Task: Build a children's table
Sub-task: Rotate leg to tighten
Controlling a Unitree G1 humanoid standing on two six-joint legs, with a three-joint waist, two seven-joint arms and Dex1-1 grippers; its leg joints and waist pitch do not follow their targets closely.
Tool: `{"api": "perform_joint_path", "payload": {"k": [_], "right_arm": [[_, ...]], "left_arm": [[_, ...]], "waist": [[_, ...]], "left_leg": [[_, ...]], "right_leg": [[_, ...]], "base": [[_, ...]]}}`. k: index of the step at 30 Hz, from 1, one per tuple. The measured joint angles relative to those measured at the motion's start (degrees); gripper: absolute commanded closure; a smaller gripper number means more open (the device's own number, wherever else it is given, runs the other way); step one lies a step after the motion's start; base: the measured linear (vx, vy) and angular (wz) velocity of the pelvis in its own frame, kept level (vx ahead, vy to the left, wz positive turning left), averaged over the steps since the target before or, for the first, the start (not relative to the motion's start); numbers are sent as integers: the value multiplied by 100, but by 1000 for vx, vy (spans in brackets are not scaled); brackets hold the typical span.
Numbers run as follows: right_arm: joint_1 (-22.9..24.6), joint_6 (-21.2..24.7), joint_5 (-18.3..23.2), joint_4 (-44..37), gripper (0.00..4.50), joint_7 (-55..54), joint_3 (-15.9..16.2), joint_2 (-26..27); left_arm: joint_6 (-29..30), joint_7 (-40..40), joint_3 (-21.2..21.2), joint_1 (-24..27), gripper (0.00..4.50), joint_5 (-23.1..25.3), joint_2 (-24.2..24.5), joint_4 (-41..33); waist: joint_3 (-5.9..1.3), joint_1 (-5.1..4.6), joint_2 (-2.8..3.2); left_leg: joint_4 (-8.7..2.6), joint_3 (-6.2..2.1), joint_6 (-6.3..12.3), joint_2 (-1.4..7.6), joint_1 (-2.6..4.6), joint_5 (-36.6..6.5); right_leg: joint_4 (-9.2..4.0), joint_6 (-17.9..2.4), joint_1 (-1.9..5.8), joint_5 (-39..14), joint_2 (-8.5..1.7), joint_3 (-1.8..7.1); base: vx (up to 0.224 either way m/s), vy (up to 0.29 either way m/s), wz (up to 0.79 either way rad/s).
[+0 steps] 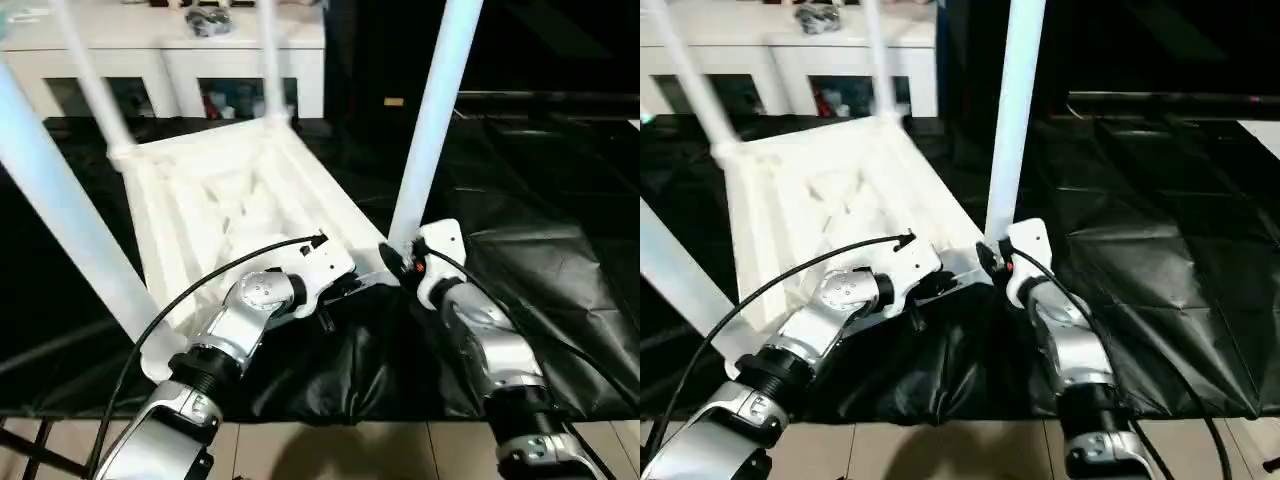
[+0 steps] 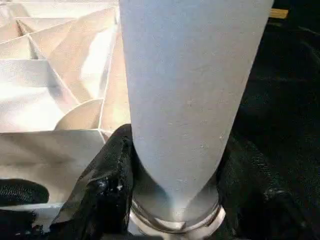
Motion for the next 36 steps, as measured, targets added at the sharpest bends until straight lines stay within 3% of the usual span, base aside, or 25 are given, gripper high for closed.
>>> {"api": "perform_joint_path", "payload": {"k": [1,2,7,14,22,23,25,31,36], "right_arm": [[2,-3,20,-4,216,90,-9,-19],[10,24,120,-21,181,287,-63,-55],[29,42,377,-76,142,1101,-37,-341],[72,-31,542,-229,142,2843,444,-1171],[43,-41,754,-282,142,4230,752,-1741],[18,-41,754,-282,166,4346,810,-1781],[9,-41,754,-282,166,4444,831,-1798],[-24,-69,754,-281,230,4606,919,-1781],[-57,-96,752,-278,249,4634,975,-1774]], "left_arm": [[-29,-54,0,0,450,0,34,-7],[-82,-136,-9,1,450,-1,83,-22],[-266,-436,-54,45,450,-46,313,-135],[-654,-1442,-85,155,450,-300,980,-330],[-886,-2312,-90,167,450,-527,1455,-392],[-922,-2394,-95,167,450,-538,1501,-392],[-967,-2477,-117,167,450,-541,1550,-392],[-1150,-2720,-129,165,450,-575,1696,-366],[-1183,-2792,-129,143,450,-589,1730,-322]], "waist": [[0,0,0],[0,3,0],[3,14,-4],[7,74,-4],[9,169,-7],[9,180,-7],[10,201,-9],[12,214,-16],[12,214,-17]], "left_leg": [[-14,1,0,0,2,0],[-24,1,-1,2,4,1],[-60,0,-4,12,1,2],[-71,6,-6,11,-10,1],[-66,15,-6,12,-2,1],[-66,15,-6,13,-2,1],[-66,15,-5,13,-2,1],[-66,17,-6,13,-1,1],[-65,17,-6,13,-1,1]], "right_leg": [[1,0,0,0,0,-2],[7,0,-2,1,2,-6],[20,-20,-25,13,12,-14],[14,-22,-40,7,12,-14],[19,-23,-41,7,9,-12],[20,-23,-42,7,9,-13],[20,-23,-42,7,9,-13],[21,-23,-44,7,9,-12],[24,-23,-44,7,9,-12]], "base": [[0,0,0],[0,0,0],[0,0,0],[0,0,0],[0,0,0],[0,0,0],[0,0,0],[0,0,0],[0,0,0]]}}
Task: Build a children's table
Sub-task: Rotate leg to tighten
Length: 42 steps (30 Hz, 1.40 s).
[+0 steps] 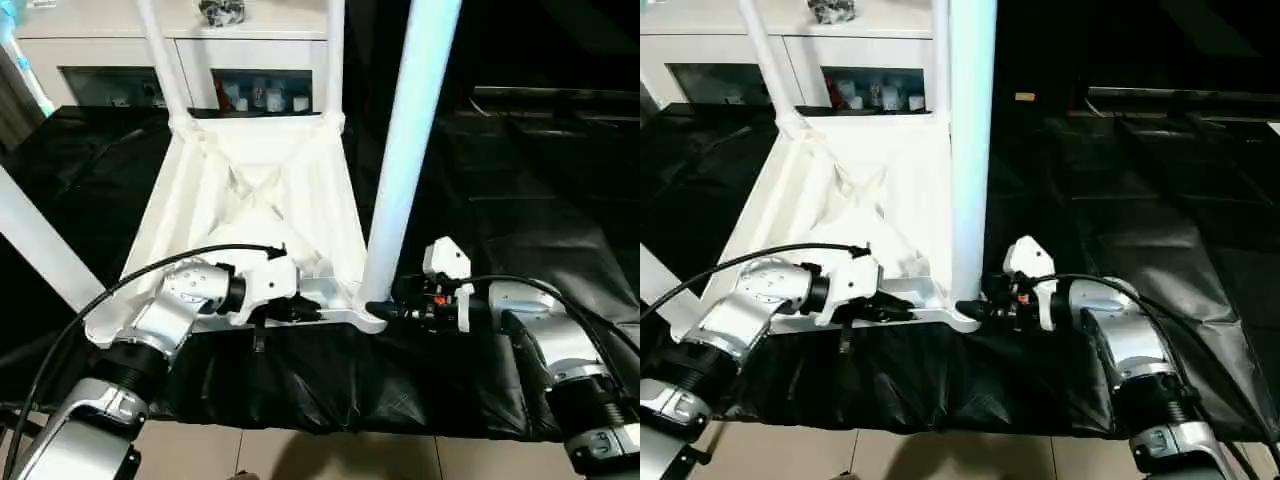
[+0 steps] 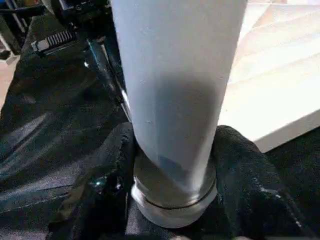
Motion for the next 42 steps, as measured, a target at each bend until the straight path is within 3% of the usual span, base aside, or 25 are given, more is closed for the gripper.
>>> {"api": "perform_joint_path", "payload": {"k": [8,13,19,22,28,30,33,35,42], "right_arm": [[170,21,-2,-227,252,-76,-20,6],[497,61,-12,-396,252,-832,-275,290],[479,96,-261,-180,253,-2286,-606,898],[308,188,-409,38,253,-3300,-835,1358],[-33,166,-590,381,253,-4514,-1078,1947],[-74,119,-590,406,184,-4542,-1083,1957],[-69,120,-416,342,181,-4419,-1141,1957],[20,138,-343,220,155,-4173,-1146,1848],[140,52,-335,110,105,-3045,-826,1244]], "left_arm": [[-63,-5,-9,0,450,7,-8,18],[174,437,54,-8,450,134,-298,82],[565,1358,82,-134,450,407,-783,281],[848,1977,116,-194,450,564,-1147,349],[1192,2635,174,-238,450,700,-1519,317],[1206,2657,174,-239,450,700,-1520,270],[1240,2655,174,-223,450,706,-1519,167],[1228,2586,167,-177,450,701,-1493,79],[957,1939,82,5,450,543,-1193,-162]], "waist": [[-1,20,-1],[-3,33,-1],[-4,-74,-12],[-3,-177,-8],[-7,-299,-8],[-9,-307,-5],[-8,-298,-6],[-8,-263,-4],[-3,-165,9]], "left_leg": [[0,0,0,0,0,0],[7,0,0,-1,23,2],[15,0,0,-9,48,2],[18,-4,0,-12,61,2],[7,-9,-3,-11,35,-1],[-4,-12,-7,-9,17,-5],[-14,-11,-8,-4,-5,-5],[-14,-10,-7,-4,-18,-5],[-13,-5,-8,-2,-14,-5]], "right_leg": [[-1,0,0,0,0,0],[2,-1,34,1,-5,3],[-8,21,41,-11,-9,9],[-16,21,45,-12,-10,8],[-15,20,36,-9,-8,3],[-14,-1,22,4,-6,-1],[-13,-1,-1,2,-1,-6],[-12,-1,-14,2,-1,-6],[-4,-2,-23,3,-2,-3]], "base": [[0,0,0],[0,0,0],[0,0,0],[0,0,0],[0,0,0],[0,0,0],[0,0,0],[0,0,0],[0,0,0]]}}
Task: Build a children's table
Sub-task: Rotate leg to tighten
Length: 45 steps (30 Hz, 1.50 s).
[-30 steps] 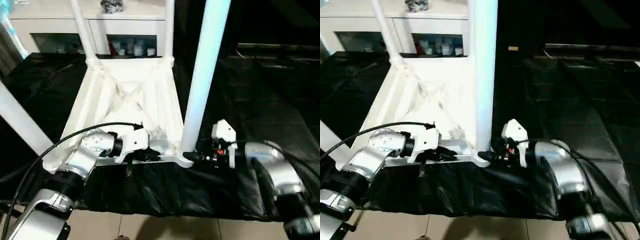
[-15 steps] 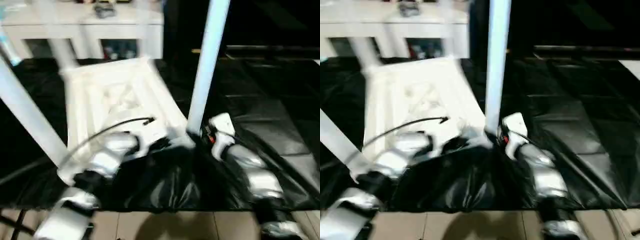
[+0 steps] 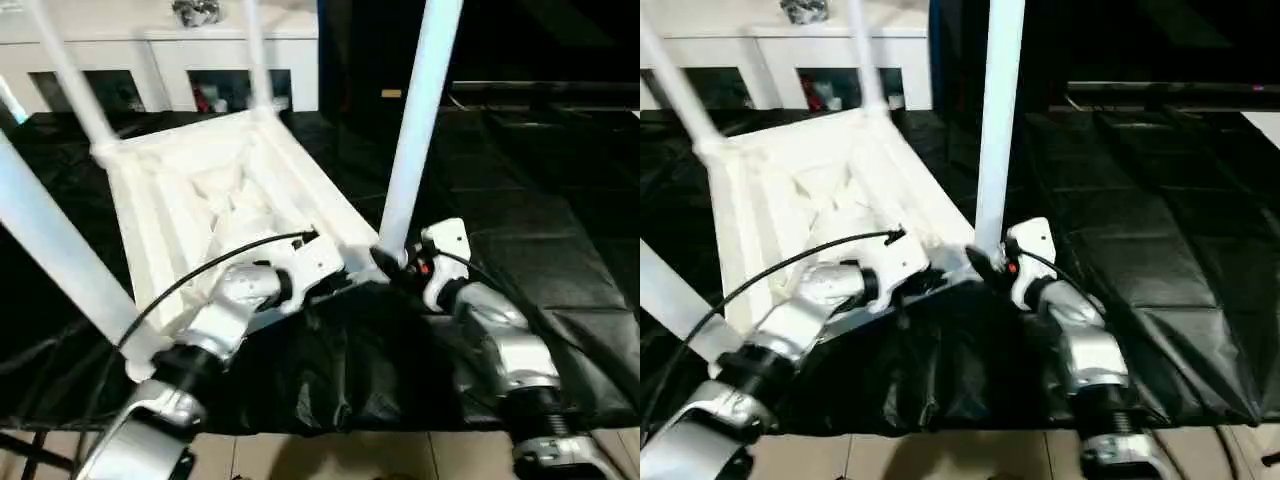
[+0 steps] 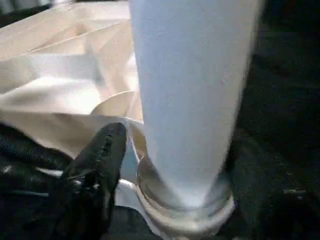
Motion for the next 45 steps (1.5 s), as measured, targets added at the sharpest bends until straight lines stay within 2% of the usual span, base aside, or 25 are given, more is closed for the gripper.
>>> {"api": "perform_joint_path", "payload": {"k": [4,12,13,28,34,36,39,42,45], "right_arm": [[-1,-3,36,-37,105,715,226,-396],[-18,-54,211,-128,105,2270,598,-997],[-30,-53,219,-125,131,2377,628,-1031],[-163,-74,403,-61,238,3167,862,-1151],[-32,-89,408,-226,250,3153,862,-1128],[156,-26,430,-418,252,2963,772,-1043],[343,-31,402,-492,252,2402,633,-791],[447,-15,186,-453,252,1220,392,-301],[402,133,116,-369,253,403,135,17]], "left_arm": [[-221,-483,-119,33,450,-134,240,-59],[-574,-1382,-144,70,450,-332,700,-91],[-596,-1448,-149,67,450,-358,734,-82],[-849,-2219,-154,-50,450,-606,1041,136],[-829,-2307,-151,-58,450,-666,1047,175],[-748,-2243,-145,-54,450,-668,994,175],[-570,-1985,-115,-53,450,-625,880,195],[-294,-1323,-27,-54,450,-411,623,246],[-11,-840,2,-54,450,-297,321,243]], "waist": [[1,87,9],[3,164,7],[3,166,7],[2,234,6],[0,264,10],[-1,304,10],[-4,302,15],[-2,245,20],[0,136,17]], "left_leg": [[9,0,0,-1,10,0],[14,4,1,1,9,1],[14,4,1,1,9,1],[19,7,1,2,7,1],[19,6,0,3,8,0],[18,6,0,4,14,0],[18,7,-1,3,26,3],[18,3,-5,-1,121,4],[18,0,-4,-7,120,5]], "right_leg": [[0,-1,1,0,-3,1],[6,-1,-1,1,-3,-1],[7,-1,0,1,-3,0],[12,-2,-3,1,-3,-1],[12,-2,-3,1,-3,-1],[12,-2,2,1,-3,-1],[20,-8,29,5,-3,2],[10,19,80,-10,-4,5],[-13,19,82,-11,-6,7]], "base": [[0,0,0],[0,0,0],[0,0,0],[0,0,0],[0,0,0],[0,0,0],[0,0,0],[0,0,0],[0,0,0]]}}
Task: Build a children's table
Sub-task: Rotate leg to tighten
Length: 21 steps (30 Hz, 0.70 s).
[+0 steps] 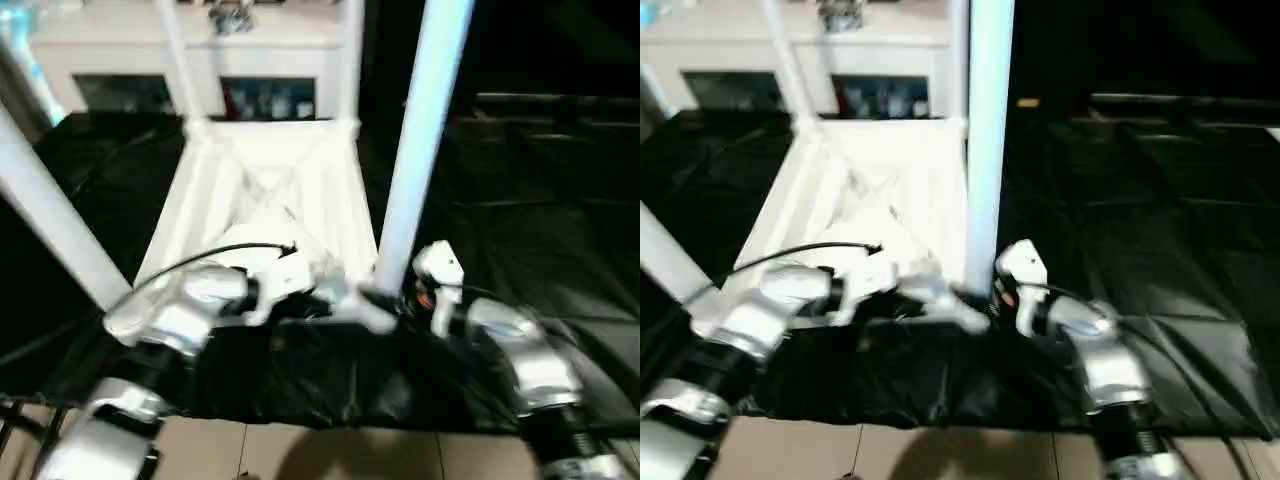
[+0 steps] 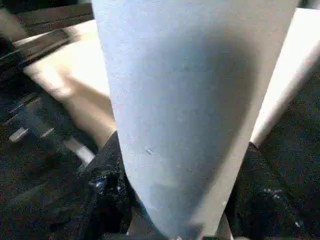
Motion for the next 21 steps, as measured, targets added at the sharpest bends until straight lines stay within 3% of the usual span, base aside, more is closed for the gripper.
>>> {"api": "perform_joint_path", "payload": {"k": [5,7,8,9,17,21], "right_arm": [[-328,103,-336,329,253,-1464,-280,528],[-412,99,-387,404,253,-1663,-317,578],[-438,68,-418,431,218,-1697,-333,588],[-439,41,-425,431,218,-1701,-333,587],[-315,30,-119,135,126,-972,-382,354],[65,105,95,-400,117,67,-145,-380]], "left_arm": [[417,849,56,5,450,199,-517,-37],[474,1002,56,5,450,225,-624,-53],[488,1044,55,6,450,232,-655,-68],[495,1062,55,6,450,233,-658,-85],[319,827,27,56,450,216,-538,-288],[65,502,-89,165,450,111,-358,-470]], "waist": [[-7,-168,4],[-7,-191,6],[-8,-206,7],[-9,-213,8],[-11,-177,46],[-10,-70,50]], "left_leg": [[1,-1,0,-6,-4,0],[1,-5,0,-5,-11,0],[0,-5,1,-5,-25,0],[-6,-5,1,-6,-27,-2],[-58,-10,0,9,-90,-3],[-47,-7,23,8,-131,8]], "right_leg": [[-31,0,0,0,-1,2],[-36,0,0,1,-1,-1],[-36,-1,0,2,-1,-1],[-36,-2,-1,4,-1,-1],[-36,-30,-59,31,18,-20],[-34,-30,-98,31,16,-19]], "base": [[0,0,0],[0,0,0],[0,0,0],[0,0,0],[0,0,0],[0,0,0]]}}
